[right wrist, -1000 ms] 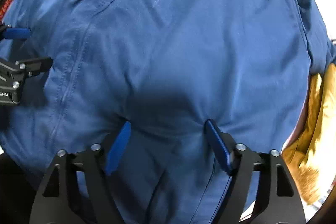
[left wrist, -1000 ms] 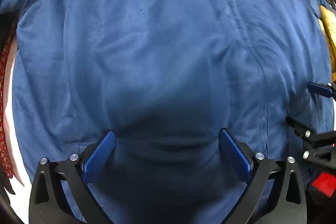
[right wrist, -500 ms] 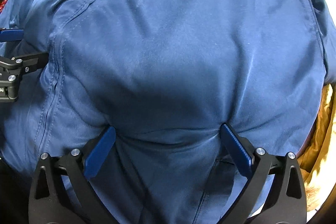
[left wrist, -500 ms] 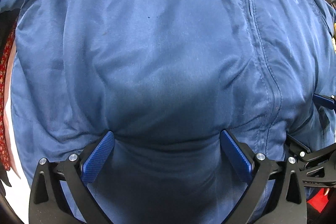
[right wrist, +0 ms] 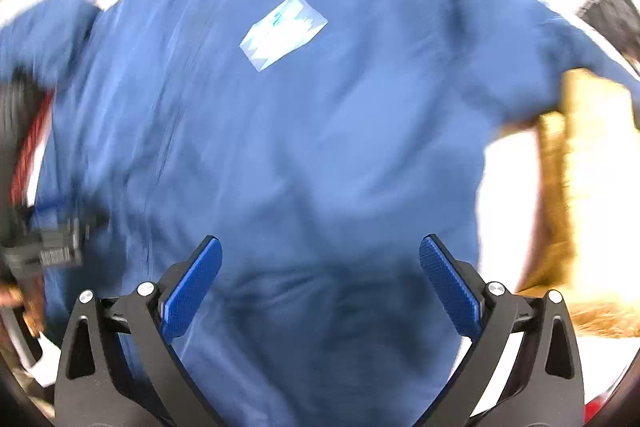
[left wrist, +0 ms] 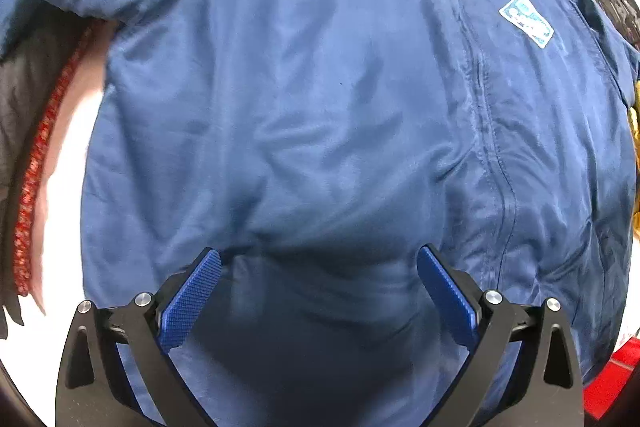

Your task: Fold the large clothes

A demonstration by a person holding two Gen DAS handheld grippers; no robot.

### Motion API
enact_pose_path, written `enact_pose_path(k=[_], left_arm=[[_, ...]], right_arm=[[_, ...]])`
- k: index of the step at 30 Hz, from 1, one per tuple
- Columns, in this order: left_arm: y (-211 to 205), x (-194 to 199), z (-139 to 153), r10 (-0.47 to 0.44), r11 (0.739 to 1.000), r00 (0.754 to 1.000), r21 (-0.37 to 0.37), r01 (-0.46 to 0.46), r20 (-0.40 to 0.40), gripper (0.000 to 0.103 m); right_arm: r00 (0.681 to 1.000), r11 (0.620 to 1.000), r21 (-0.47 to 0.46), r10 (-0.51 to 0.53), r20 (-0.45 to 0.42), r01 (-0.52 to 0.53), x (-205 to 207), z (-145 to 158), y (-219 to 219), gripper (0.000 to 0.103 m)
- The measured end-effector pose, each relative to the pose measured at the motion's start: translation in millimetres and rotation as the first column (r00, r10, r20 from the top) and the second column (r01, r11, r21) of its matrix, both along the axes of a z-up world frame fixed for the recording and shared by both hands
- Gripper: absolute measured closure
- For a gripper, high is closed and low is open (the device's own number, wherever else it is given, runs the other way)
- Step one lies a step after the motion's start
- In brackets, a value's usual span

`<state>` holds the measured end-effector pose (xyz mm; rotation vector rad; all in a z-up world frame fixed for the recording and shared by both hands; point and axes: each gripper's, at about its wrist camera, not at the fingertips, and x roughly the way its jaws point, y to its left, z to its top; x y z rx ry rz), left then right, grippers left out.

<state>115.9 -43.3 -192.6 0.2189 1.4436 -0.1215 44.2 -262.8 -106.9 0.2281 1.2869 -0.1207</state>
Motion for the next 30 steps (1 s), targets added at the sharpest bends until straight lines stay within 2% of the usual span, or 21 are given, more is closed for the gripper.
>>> enact_pose_path(k=[2, 4, 6, 9, 11, 14, 15, 17, 19, 20, 24, 26, 27, 28, 30], left_arm=[[-1, -4, 10, -0.004, 1.000, 1.000, 0.004, 0.004, 0.019, 0.006], [-1, -11, 19, -0.006, 1.000, 1.000, 0.007, 0.006, 0.030, 0.006], [-6, -18, 27, -0.013, 1.000, 0.999, 0.006, 0.013, 0.043, 0.006], [-8, -32, 37, -0.033, 0.999, 0.998, 0.023, 0.031, 0.059, 0.006], [-17, -39, 41, -0.048, 0.998, 0.996, 0.037, 0.045, 0.069, 0.006], [-29, -48, 47, -0.060, 0.997, 0.996, 0.049, 0.056, 0.072, 0.006], [-30, -49, 48, -0.062, 0.997, 0.996, 0.052, 0.059, 0.068, 0.006], [-34, -52, 49, -0.066, 0.996, 0.996, 0.056, 0.062, 0.058, 0.006], [-38, -56, 50, -0.074, 0.995, 0.996, 0.064, 0.071, 0.050, 0.006], [-39, -56, 50, -0.079, 0.995, 0.996, 0.070, 0.075, 0.050, 0.006], [-42, -69, 55, -0.096, 0.990, 0.994, 0.105, 0.090, 0.052, 0.006], [-44, -73, 57, -0.092, 0.990, 0.994, 0.111, 0.086, 0.051, 0.006], [-43, -74, 57, -0.090, 0.990, 0.995, 0.112, 0.084, 0.050, 0.006], [-44, -77, 58, -0.087, 0.990, 0.995, 0.114, 0.081, 0.050, 0.006], [-42, -79, 56, -0.079, 0.991, 0.996, 0.114, 0.073, 0.048, 0.006]], right_arm=[[0.994, 0.995, -0.008, -0.097, 0.049, 0.097, 0, 13, -41, 0.005], [0.975, 0.978, -0.018, -0.203, 0.094, 0.206, 2, 29, -89, 0.005], [0.946, 0.953, -0.022, -0.298, 0.124, 0.303, 8, 40, -132, 0.005], [0.894, 0.901, -0.023, -0.426, 0.139, 0.432, -16, 52, -193, 0.005], [0.850, 0.859, 0.009, -0.508, 0.141, 0.512, -23, 54, -233, 0.005], [0.763, 0.777, 0.090, -0.629, 0.148, 0.623, -29, 51, -296, 0.006], [0.721, 0.736, 0.117, -0.677, 0.150, 0.667, -29, 48, -314, 0.006], [0.662, 0.673, 0.159, -0.739, 0.124, 0.722, -27, 32, -339, 0.007], [0.604, 0.610, 0.200, -0.791, 0.097, 0.767, -32, 21, -363, 0.014], [0.587, 0.591, 0.217, -0.805, 0.088, 0.777, -30, 16, -370, 0.016], [0.539, 0.532, 0.263, -0.841, 0.053, 0.805, -23, -9, -393, 0.031], [0.514, 0.497, 0.302, -0.857, 0.025, 0.814, -21, -19, -400, 0.047], [0.503, 0.475, 0.334, -0.864, 0.003, 0.814, -21, -26, -404, 0.063], [0.491, 0.456, 0.354, -0.871, -0.008, 0.816, -20, -29, -406, 0.073], [0.490, 0.454, 0.375, -0.872, 0.001, 0.808, -21, -23, -403, 0.080]])
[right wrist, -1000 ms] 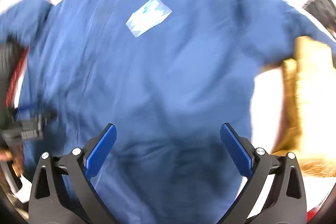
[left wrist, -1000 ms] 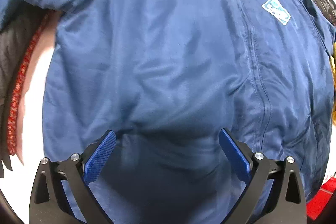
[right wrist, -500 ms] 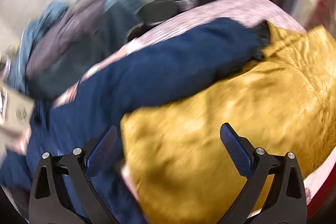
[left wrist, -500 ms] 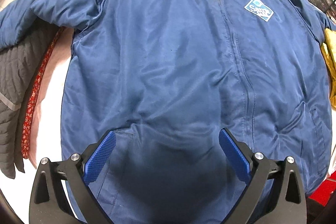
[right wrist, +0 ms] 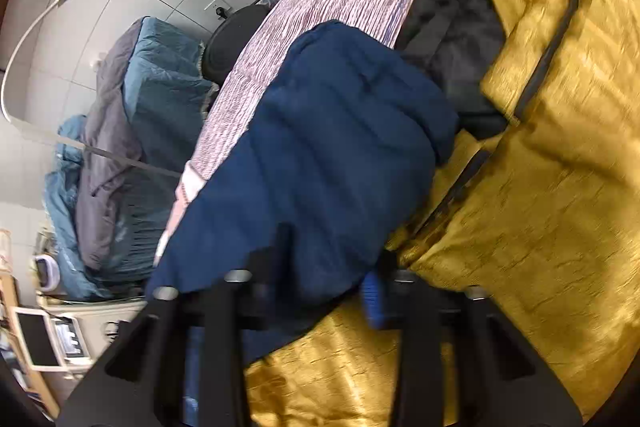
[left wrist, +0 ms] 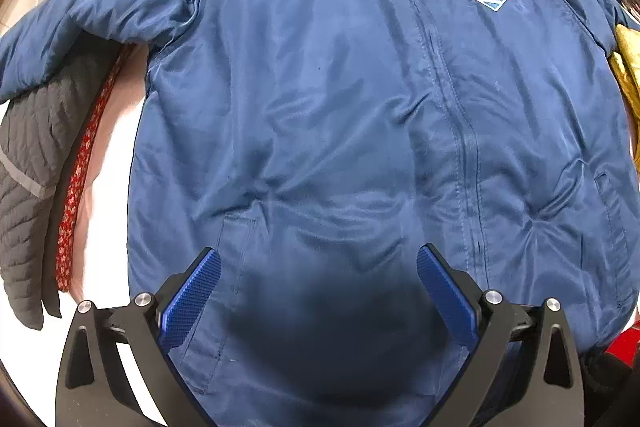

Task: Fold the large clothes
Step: 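Grasp the jacket sleeve with the right gripper and pull it outward while the left gripper holds the body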

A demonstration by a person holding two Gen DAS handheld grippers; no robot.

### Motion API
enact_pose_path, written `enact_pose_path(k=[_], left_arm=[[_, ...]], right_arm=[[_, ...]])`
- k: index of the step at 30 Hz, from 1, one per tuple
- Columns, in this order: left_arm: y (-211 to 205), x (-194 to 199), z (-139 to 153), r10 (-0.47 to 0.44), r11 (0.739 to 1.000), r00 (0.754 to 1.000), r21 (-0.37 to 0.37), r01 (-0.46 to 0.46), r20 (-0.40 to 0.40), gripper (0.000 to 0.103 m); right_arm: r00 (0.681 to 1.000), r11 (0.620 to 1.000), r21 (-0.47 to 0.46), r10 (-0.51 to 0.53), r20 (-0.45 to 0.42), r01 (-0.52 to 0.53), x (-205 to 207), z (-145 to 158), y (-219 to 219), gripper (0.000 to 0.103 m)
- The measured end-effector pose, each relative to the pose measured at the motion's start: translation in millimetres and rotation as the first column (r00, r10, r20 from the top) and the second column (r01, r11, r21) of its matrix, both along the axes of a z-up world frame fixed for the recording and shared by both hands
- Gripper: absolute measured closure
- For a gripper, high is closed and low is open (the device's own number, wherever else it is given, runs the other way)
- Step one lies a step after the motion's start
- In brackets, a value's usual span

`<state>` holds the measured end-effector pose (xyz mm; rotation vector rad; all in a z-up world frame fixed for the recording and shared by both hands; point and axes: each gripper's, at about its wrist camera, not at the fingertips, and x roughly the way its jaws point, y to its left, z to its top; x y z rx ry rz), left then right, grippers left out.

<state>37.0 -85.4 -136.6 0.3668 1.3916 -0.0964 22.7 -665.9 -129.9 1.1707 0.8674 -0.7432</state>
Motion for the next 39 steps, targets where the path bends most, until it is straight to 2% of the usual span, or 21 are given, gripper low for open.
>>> enact_pose_path(k=[2, 5, 6, 8, 10, 12, 14, 20, 22, 26, 29, 32, 33, 34, 35, 37, 38, 39], left_arm=[[-1, -1, 2, 0.008, 1.000, 1.000, -0.007, -0.008, 0.002, 0.006], [-2, 2, 3, 0.005, 1.000, 1.000, -0.022, -0.005, 0.011, 0.006], [3, 7, 2, -0.003, 1.000, 1.000, -0.029, 0.003, 0.017, 0.006], [-2, 13, 4, -0.019, 0.999, 0.999, -0.039, 0.020, 0.029, 0.006], [-7, 14, 8, -0.028, 0.998, 0.999, -0.055, 0.031, 0.042, 0.006], [-8, 15, 10, -0.030, 0.997, 0.998, -0.069, 0.033, 0.051, 0.006], [-9, 15, 10, -0.022, 0.996, 0.998, -0.086, 0.027, 0.052, 0.006], [3, 17, 6, 0.029, 0.991, 0.999, -0.135, -0.024, 0.039, 0.006], [6, 17, 7, 0.036, 0.990, 0.998, -0.138, -0.029, 0.046, 0.006], [14, 22, 4, 0.041, 0.989, 0.998, -0.142, -0.032, 0.057, 0.006], [26, 29, 2, 0.062, 0.985, 0.996, -0.166, -0.052, 0.058, 0.006], [35, 28, 3, 0.094, 0.980, 0.993, -0.182, -0.081, 0.066, 0.006], [39, 28, 3, 0.103, 0.979, 0.992, -0.184, -0.089, 0.069, 0.006], [43, 27, 3, 0.112, 0.978, 0.991, -0.184, -0.097, 0.072, 0.006], [49, 26, 3, 0.126, 0.977, 0.989, -0.182, -0.110, 0.076, 0.006], [59, 24, 4, 0.146, 0.975, 0.986, -0.178, -0.130, 0.083, 0.006], [65, 22, 4, 0.160, 0.974, 0.983, -0.174, -0.143, 0.088, 0.006], [71, 21, 4, 0.174, 0.973, 0.981, -0.171, -0.157, 0.089, 0.006]], right_arm=[[0.999, 0.999, -0.035, 0.032, 0.020, -0.031, 1, 16, 3, 0.085], [0.994, 0.991, -0.110, 0.085, 0.073, -0.076, 3, 61, 10, 0.090], [0.991, 0.983, -0.160, 0.100, 0.085, -0.086, 2, 82, 11, 0.092], [0.991, 0.959, -0.279, 0.087, 0.098, -0.057, -10, 125, 10, 0.093], [0.991, 0.941, -0.338, 0.049, 0.122, -0.005, -27, 152, 3, 0.094], [0.992, 0.944, -0.330, 0.023, 0.123, 0.019, -43, 161, -5, 0.094], [0.998, 0.938, -0.346, 0.000, 0.068, 0.024, -51, 158, -4, 0.094], [0.999, 0.928, -0.369, 0.049, -0.016, -0.052, -42, 151, 29, 0.094], [0.994, 0.900, -0.421, 0.103, -0.048, -0.114, -26, 160, 51, 0.094], [0.967, 0.816, -0.520, 0.238, -0.097, -0.253, 20, 182, 100, 0.094], [0.919, 0.725, -0.575, 0.370, -0.138, -0.379, 68, 198, 150, 0.094], [0.836, 0.624, -0.587, 0.516, -0.185, -0.516, 122, 201, 214, 0.094], [0.785, 0.576, -0.576, 0.584, -0.205, -0.580, 144, 197, 245, 0.094], [0.749, 0.548, -0.563, 0.627, -0.213, -0.619, 157, 193, 266, 0.094], [0.693, 0.503, -0.543, 0.685, -0.224, -0.672, 173, 186, 294, 0.094], [0.584, 0.392, -0.530, 0.770, -0.259, -0.752, 196, 174, 358, 0.094], [0.541, 0.347, -0.525, 0.795, -0.275, -0.777, 205, 168, 381, 0.094], [0.477, 0.284, -0.513, 0.828, -0.295, -0.810, 213, 159, 415, 0.094]])
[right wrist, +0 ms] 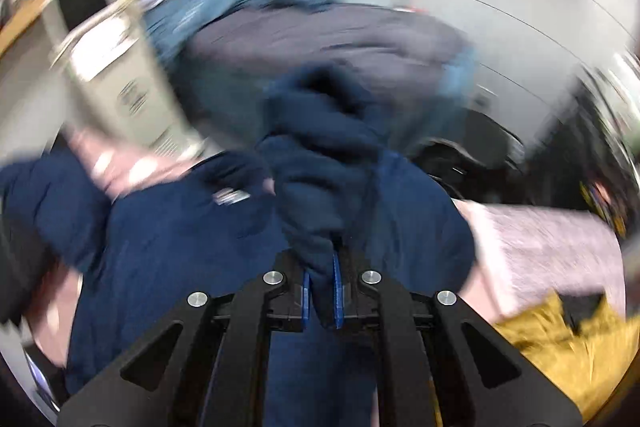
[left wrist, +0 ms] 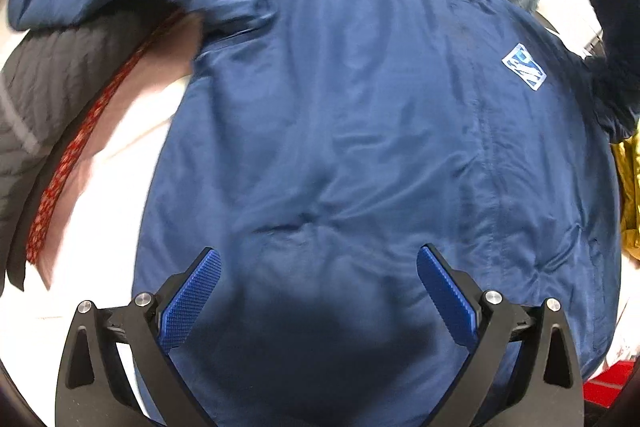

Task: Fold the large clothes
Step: 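Grasp the jacket sleeve with the right gripper and pull it outward while the left gripper holds the body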

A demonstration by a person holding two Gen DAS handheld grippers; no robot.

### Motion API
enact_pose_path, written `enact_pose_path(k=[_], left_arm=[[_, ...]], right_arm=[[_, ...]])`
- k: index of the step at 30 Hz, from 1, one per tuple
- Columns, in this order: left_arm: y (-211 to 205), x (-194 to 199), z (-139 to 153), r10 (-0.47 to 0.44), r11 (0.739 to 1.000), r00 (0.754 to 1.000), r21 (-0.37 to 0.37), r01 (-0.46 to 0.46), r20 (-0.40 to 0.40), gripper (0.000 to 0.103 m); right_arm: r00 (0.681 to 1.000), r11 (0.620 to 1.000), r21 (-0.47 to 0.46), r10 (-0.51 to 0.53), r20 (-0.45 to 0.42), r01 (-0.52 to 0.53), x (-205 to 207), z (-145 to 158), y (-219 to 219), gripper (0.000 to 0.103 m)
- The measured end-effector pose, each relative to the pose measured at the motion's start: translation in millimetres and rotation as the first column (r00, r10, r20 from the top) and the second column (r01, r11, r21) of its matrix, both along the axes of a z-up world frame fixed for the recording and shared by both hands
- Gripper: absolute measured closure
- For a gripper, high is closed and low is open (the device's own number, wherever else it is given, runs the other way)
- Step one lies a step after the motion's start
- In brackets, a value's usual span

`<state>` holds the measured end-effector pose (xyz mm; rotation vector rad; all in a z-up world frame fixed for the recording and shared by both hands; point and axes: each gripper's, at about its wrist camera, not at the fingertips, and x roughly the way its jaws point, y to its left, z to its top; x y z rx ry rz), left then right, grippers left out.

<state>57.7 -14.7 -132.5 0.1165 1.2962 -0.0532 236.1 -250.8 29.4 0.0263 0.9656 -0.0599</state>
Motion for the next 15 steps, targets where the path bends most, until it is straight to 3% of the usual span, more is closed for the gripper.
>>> enact_pose_path(k=[4, 8, 13, 15], left_arm=[[23, -10, -3, 0.057, 0.998, 0.998, 0.010, -0.057, -0.008, 0.006], [41, -20, -9, 0.103, 0.995, 0.994, 0.015, -0.103, -0.024, 0.006], [52, -26, -17, 0.134, 0.991, 0.990, 0.015, -0.134, -0.049, 0.006], [51, -26, -18, 0.129, 0.992, 0.990, 0.020, -0.128, -0.054, 0.006]], right_arm=[[0.980, 0.983, -0.008, 0.182, -0.079, -0.184, 19, -37, 97, 0.094], [0.951, 0.961, -0.039, 0.262, -0.167, -0.272, 26, -79, 157, 0.094], [0.932, 0.956, -0.067, 0.263, -0.248, -0.287, 30, -118, 181, 0.094], [0.924, 0.961, -0.038, 0.250, -0.288, -0.272, 31, -131, 186, 0.087]])
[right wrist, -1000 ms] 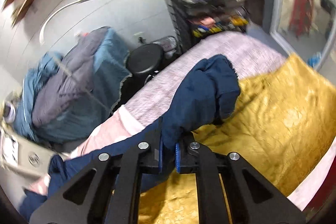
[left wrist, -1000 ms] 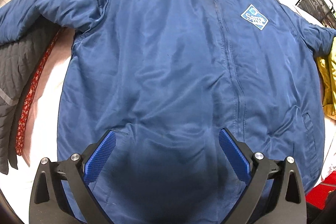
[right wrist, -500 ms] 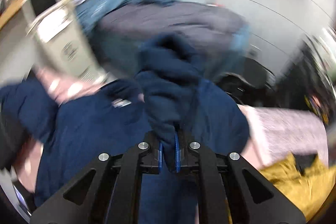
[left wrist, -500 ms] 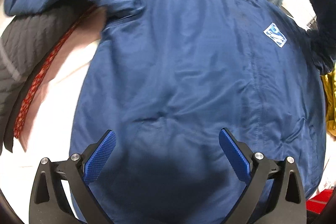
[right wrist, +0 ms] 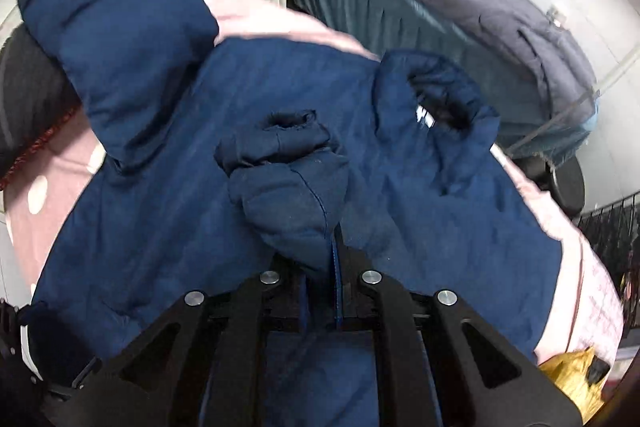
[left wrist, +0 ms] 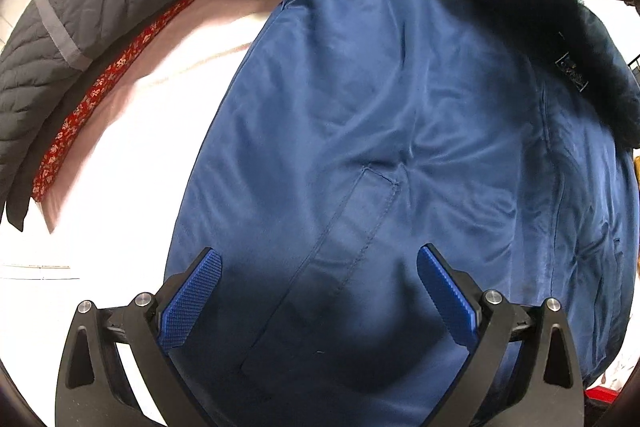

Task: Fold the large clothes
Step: 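Grasp the jacket sleeve with the right gripper and pull it outward while the left gripper holds the body, then lay the held sleeve across the jacket body and press it flat with the right gripper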

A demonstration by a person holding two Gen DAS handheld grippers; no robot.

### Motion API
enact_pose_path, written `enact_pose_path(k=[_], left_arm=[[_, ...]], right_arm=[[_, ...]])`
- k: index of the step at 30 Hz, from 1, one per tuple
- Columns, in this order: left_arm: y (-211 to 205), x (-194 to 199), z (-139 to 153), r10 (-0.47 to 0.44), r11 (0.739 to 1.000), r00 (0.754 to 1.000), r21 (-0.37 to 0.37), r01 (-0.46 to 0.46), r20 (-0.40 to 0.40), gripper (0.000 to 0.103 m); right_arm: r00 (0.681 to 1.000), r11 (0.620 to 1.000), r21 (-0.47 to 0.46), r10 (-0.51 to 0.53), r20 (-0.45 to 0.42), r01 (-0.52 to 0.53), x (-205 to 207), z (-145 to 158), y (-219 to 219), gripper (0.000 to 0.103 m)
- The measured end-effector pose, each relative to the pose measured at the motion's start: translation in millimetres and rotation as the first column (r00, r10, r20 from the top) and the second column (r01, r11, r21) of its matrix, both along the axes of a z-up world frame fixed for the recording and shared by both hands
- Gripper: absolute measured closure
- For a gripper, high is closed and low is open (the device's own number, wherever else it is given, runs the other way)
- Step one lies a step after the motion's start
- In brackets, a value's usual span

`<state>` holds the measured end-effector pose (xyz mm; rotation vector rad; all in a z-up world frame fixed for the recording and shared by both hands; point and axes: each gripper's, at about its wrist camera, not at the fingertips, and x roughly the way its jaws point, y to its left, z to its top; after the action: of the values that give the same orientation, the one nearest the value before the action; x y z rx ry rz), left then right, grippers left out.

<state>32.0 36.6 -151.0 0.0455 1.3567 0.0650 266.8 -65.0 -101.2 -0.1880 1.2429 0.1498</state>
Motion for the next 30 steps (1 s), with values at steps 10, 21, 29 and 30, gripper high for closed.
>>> enact_pose_path(k=[10, 21, 29, 30], left_arm=[[-28, 18, 7, -0.091, 0.996, 0.996, 0.012, 0.091, 0.011, 0.006], [-66, 72, 30, -0.200, 0.979, 0.975, 0.060, 0.195, 0.091, 0.006], [-146, 132, 43, -0.369, 0.929, 0.915, 0.084, 0.359, 0.166, 0.008], [-158, 138, 42, -0.393, 0.919, 0.903, 0.096, 0.382, 0.174, 0.008]], right_arm=[[0.997, 0.995, 0.099, -0.013, -0.082, 0.021, -44, -8, -8, 0.024], [0.894, 0.891, 0.070, -0.447, -0.030, 0.448, -93, 0, -185, 0.024], [0.876, 0.875, 0.048, -0.478, -0.065, 0.481, -85, -21, -220, 0.024], [0.883, 0.884, 0.038, -0.463, -0.073, 0.466, -83, -28, -216, 0.024]])
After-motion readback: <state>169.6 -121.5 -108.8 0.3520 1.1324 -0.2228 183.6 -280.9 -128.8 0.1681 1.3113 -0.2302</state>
